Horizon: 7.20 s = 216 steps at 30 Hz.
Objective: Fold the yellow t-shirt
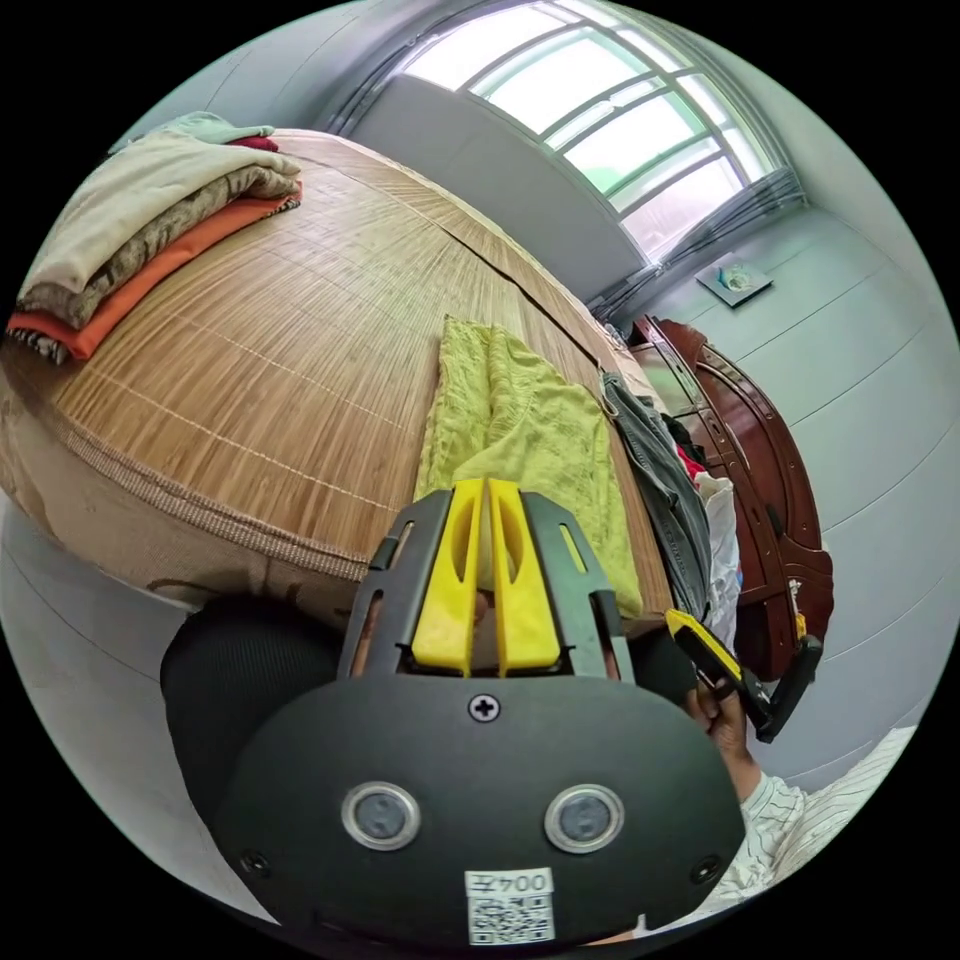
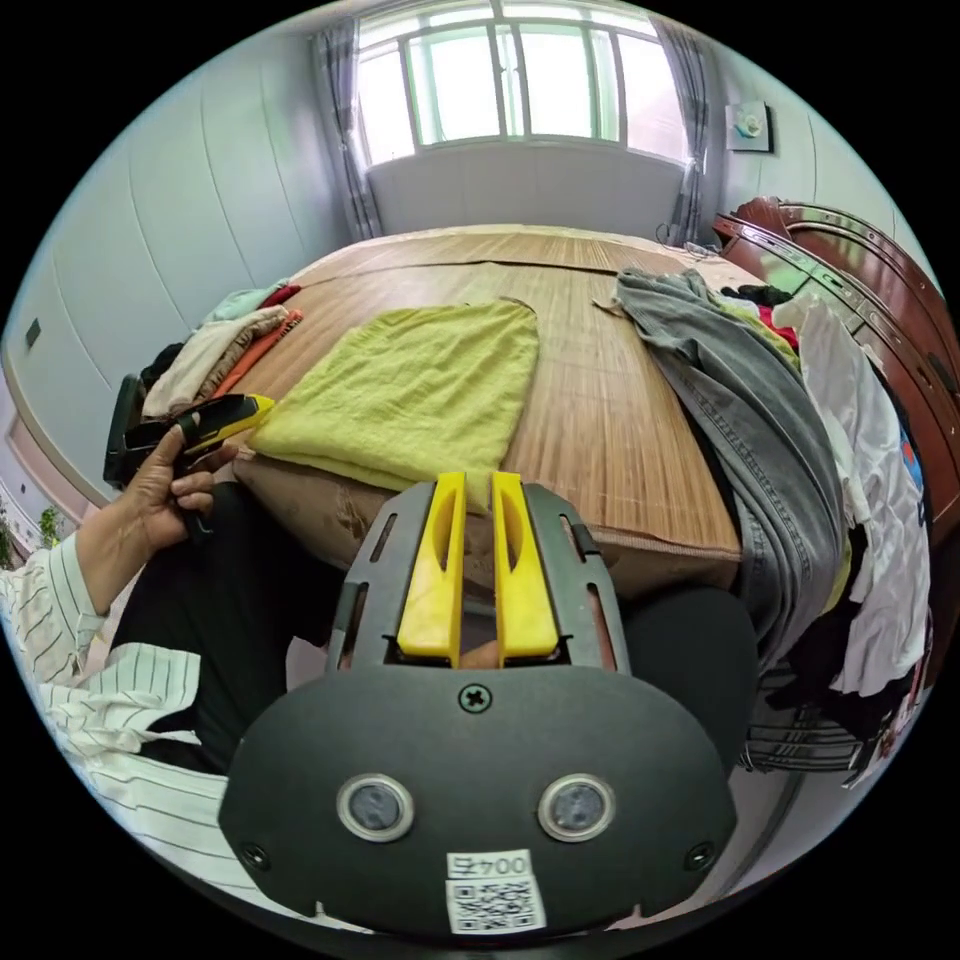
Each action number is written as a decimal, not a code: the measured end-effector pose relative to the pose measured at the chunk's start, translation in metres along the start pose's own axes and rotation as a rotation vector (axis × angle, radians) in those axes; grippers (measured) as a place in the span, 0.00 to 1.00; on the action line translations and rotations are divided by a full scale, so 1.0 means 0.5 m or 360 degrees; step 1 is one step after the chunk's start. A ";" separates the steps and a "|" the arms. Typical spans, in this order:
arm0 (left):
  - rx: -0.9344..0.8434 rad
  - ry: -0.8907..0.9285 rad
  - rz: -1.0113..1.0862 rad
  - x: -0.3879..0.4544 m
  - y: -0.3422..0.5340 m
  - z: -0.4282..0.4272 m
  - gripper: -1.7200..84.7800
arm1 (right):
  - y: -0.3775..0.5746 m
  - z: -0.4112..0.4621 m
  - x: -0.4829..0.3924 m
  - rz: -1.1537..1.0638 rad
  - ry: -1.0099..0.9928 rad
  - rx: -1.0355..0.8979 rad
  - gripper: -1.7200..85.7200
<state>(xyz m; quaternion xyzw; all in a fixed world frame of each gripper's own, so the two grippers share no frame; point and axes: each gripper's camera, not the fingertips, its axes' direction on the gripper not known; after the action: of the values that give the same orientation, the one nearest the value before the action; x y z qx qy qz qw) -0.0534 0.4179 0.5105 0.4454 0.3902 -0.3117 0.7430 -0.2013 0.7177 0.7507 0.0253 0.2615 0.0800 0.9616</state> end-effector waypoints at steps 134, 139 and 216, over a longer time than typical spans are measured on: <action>-0.0297 -0.0606 0.0327 0.103 -0.485 0.655 0.05 | -0.236 0.445 0.255 -0.0011 -0.0456 -0.0281 0.01; -0.0339 -0.0307 0.0078 0.020 -0.509 0.631 0.10 | -0.243 0.431 0.277 -0.0014 -0.0433 -0.0239 0.01; -0.0425 -0.0595 0.1109 0.251 0.132 0.461 0.03 | -0.351 0.355 0.048 -0.0728 0.0123 -0.0840 0.02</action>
<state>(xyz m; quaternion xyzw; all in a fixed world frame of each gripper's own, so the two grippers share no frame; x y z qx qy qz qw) 0.1328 0.2216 0.4997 0.3864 0.1116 -0.0639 0.9133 -0.0662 0.5476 0.8756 -0.2866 0.2669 -0.0717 0.9173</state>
